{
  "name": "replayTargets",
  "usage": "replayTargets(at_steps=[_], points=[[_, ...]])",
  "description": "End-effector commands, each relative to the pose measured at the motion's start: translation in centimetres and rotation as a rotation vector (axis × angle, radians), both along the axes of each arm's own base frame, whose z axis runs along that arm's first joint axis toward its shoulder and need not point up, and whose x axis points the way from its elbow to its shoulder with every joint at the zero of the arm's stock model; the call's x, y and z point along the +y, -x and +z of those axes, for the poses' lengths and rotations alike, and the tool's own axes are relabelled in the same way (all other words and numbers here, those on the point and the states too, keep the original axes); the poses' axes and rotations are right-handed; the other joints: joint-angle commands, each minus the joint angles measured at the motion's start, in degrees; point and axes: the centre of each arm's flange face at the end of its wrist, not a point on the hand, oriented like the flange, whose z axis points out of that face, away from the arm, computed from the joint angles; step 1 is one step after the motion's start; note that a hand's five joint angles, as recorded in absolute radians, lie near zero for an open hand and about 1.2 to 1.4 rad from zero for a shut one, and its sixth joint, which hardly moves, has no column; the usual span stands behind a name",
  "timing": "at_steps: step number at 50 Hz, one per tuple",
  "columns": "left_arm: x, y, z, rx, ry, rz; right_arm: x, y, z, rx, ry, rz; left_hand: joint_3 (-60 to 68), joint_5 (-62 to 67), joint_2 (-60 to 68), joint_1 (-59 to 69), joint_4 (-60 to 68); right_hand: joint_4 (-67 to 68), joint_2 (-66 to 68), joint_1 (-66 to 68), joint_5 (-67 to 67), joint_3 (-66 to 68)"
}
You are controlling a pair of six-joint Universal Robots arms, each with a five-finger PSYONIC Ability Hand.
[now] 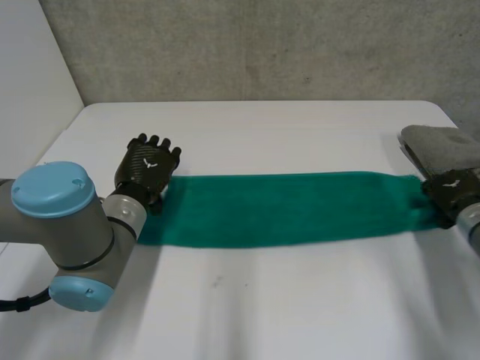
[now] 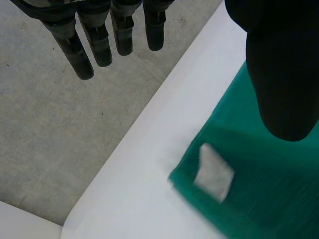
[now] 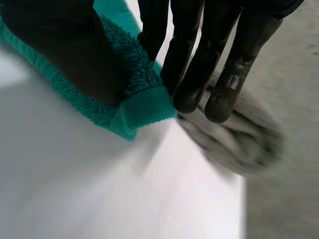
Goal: Fold the laundry.
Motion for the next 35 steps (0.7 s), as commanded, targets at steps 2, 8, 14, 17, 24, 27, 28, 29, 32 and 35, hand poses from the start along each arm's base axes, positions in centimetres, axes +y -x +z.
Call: replayTargets(at_steps=[2, 8, 14, 17, 24, 27, 28, 29, 32, 35], points=[[0.3, 0.0, 0.9, 0.008, 0.018, -0.002, -0.7, 2.4, 3.1, 0.239, 0.101, -0.045, -0.3, -0.1, -0.1, -0.3, 0.0, 11.8, 12.8, 24.5, 14.0, 12.4], [0.1, -0.4, 2.7, 0.031, 0.06, 0.012, 1.4, -6.9, 6.7, 0.207, 0.261, 0.185, -0.3, -0.1, -0.1, -0.3, 0.0, 11.8, 12.8, 24.5, 14.0, 12.4], [-0.9, -2.9, 5.4, 0.087, 0.111, 0.094, 5.6, -17.5, 7.8, 0.134, 0.372, 0.471, -0.8, -0.6, -0.6, -0.8, -0.5, 11.8, 12.8, 24.5, 14.0, 12.4], [-1.3, -4.0, 6.3, 0.113, 0.124, 0.124, 8.5, -22.3, 7.8, 0.104, 0.416, 0.605, -0.8, -0.6, -0.6, -0.8, -0.6, 11.8, 12.8, 24.5, 14.0, 12.4], [-2.0, -6.2, 6.8, 0.177, 0.107, 0.19, 14.9, -32.0, 4.7, 0.035, 0.46, 0.926, -0.7, -0.5, -0.4, -0.6, -0.4, 11.8, 12.8, 24.5, 14.0, 12.4], [-1.9, -6.7, 6.1, 0.172, 0.069, 0.202, 16.8, -34.0, 2.0, 0.021, 0.429, 1.054, -0.8, -0.6, -0.6, -0.8, -0.5, 11.8, 12.8, 24.5, 14.0, 12.4], [-1.8, -6.7, 5.9, 0.169, 0.061, 0.201, 17.5, -34.4, 1.3, 0.015, 0.419, 1.09, -0.8, -0.6, -0.6, -0.8, -0.6, 11.8, 12.8, 24.5, 14.0, 12.4], [-1.7, -6.7, 5.7, 0.166, 0.051, 0.202, 18.3, -34.8, 0.7, 0.011, 0.407, 1.13, -0.8, -0.6, -0.6, -0.8, -0.6, 11.8, 12.8, 24.5, 14.0, 12.4], [-1.3, -6.6, 4.9, 0.155, 0.021, 0.198, 20.2, -35.4, -1.3, 0.005, 0.362, 1.228, -0.8, -0.6, -0.6, -0.8, -0.6, 11.8, 12.8, 24.5, 14.0, 12.4], [-1.0, -6.3, 4.5, 0.152, 0.009, 0.182, 20.3, -35.2, -1.4, 0.01, 0.332, 1.207, -1.0, -0.8, -0.7, -0.9, -0.7, -17.6, -16.6, -4.8, -15.4, -16.9]])
